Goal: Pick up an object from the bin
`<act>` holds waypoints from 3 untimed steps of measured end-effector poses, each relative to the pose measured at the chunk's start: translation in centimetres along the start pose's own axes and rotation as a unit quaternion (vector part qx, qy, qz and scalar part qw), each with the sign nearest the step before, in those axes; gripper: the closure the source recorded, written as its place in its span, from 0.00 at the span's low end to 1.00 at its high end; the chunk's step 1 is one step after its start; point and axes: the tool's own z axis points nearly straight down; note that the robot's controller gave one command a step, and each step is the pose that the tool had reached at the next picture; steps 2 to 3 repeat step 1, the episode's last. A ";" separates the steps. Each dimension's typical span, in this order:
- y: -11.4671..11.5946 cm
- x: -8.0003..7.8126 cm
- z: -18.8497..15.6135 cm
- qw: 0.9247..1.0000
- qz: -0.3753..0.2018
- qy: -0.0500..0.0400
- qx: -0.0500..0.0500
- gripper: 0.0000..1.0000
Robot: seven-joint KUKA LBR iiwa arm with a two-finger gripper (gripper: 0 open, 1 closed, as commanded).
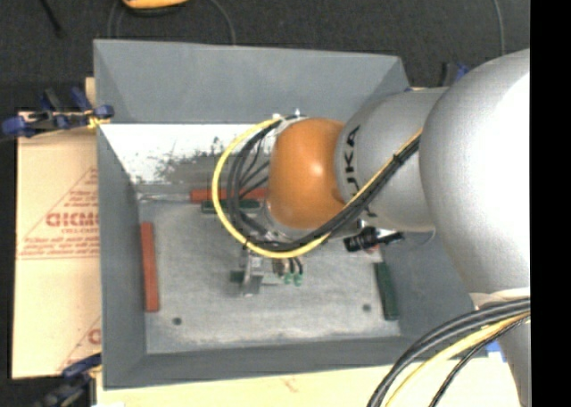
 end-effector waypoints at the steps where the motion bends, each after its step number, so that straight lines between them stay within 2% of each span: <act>1: 0.0 -0.2 -1.9 1.000 0.000 -0.005 -0.001 1.00; 3: 0.0 -0.2 -1.9 1.000 0.000 -0.005 -0.001 1.00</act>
Offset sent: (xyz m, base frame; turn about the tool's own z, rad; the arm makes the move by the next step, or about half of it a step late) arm -0.0002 -0.0001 0.0101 0.0000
